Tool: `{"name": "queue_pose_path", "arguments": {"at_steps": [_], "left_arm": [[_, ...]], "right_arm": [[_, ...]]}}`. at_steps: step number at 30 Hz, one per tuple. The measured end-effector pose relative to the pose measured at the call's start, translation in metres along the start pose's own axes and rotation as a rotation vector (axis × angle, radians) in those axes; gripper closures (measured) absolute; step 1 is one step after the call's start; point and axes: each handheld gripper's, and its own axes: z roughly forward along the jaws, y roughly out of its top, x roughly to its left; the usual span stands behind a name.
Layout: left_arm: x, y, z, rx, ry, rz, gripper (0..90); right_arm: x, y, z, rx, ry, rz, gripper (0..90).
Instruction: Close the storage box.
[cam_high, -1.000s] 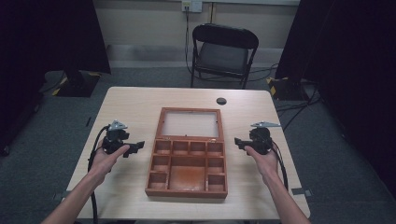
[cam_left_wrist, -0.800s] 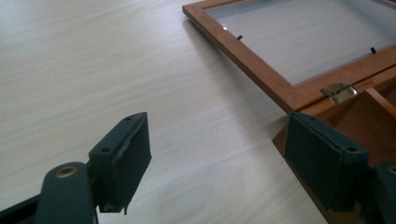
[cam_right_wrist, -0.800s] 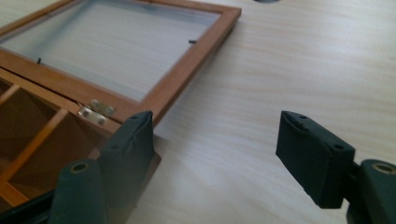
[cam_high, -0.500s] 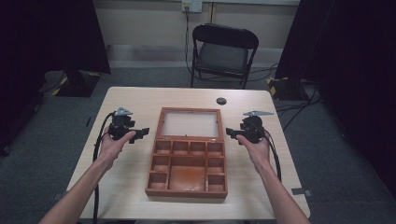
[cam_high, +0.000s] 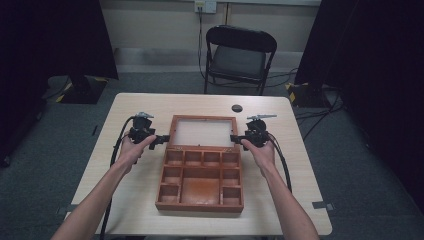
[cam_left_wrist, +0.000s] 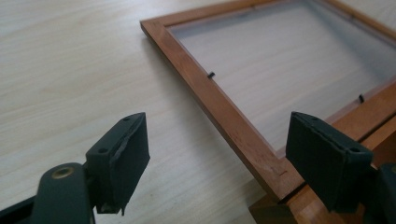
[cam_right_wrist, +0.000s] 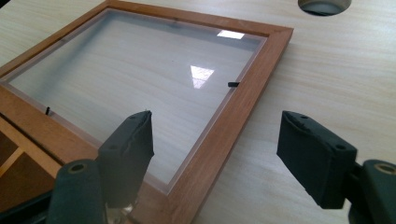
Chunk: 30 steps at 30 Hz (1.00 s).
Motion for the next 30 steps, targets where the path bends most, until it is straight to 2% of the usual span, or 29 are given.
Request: {"name": "queue_pose_path", "arguments": {"at_steps": [3,5,7,10,13,16,17,18,19,22,26,27,30], "left_arm": [[-0.001,-0.002,0.008,0.009,-0.013,-0.013,22.1],[-0.003,-0.002,0.014,0.014,-0.02,-0.027,23.8],[-0.004,-0.003,0.017,0.016,-0.031,-0.026,23.8],[-0.004,-0.003,0.021,0.018,-0.03,-0.036,22.7],[0.0,-0.002,0.027,0.015,-0.055,-0.069,20.9],[0.0,-0.003,0.029,0.009,-0.074,-0.073,23.3],[0.0,-0.001,0.032,0.011,-0.084,-0.094,23.3],[0.0,-0.001,0.032,0.011,-0.084,-0.094,23.2],[0.0,0.001,0.035,0.018,-0.092,-0.114,23.3],[-0.001,0.003,0.04,0.03,-0.114,-0.124,23.4],[-0.002,0.005,0.042,0.036,-0.127,-0.127,23.4],[-0.002,0.006,0.045,0.04,-0.143,-0.138,23.2],[-0.001,0.006,0.046,0.044,-0.144,-0.142,21.5]], "right_arm": [[-0.001,-0.002,0.008,0.012,0.006,0.03,27.0],[0.001,-0.004,0.014,0.036,-0.003,0.011,27.4],[0.002,-0.005,0.017,0.043,-0.004,0.017,27.2],[0.003,-0.006,0.02,0.047,-0.006,0.0,25.7],[0.003,-0.006,0.025,0.036,0.008,0.026,23.7],[0.003,-0.006,0.026,0.04,0.017,0.043,23.6],[0.002,-0.006,0.028,0.049,0.041,0.082,23.5],[0.002,-0.006,0.029,0.052,0.045,0.093,23.3],[0.002,-0.006,0.03,0.054,0.049,0.099,23.0],[0.001,-0.006,0.033,0.058,0.067,0.127,21.5],[0.001,-0.007,0.036,0.047,0.073,0.137,19.1],[-0.001,-0.007,0.037,0.05,0.084,0.154,18.4],[-0.003,-0.008,0.041,0.047,0.109,0.17,18.2]]}}
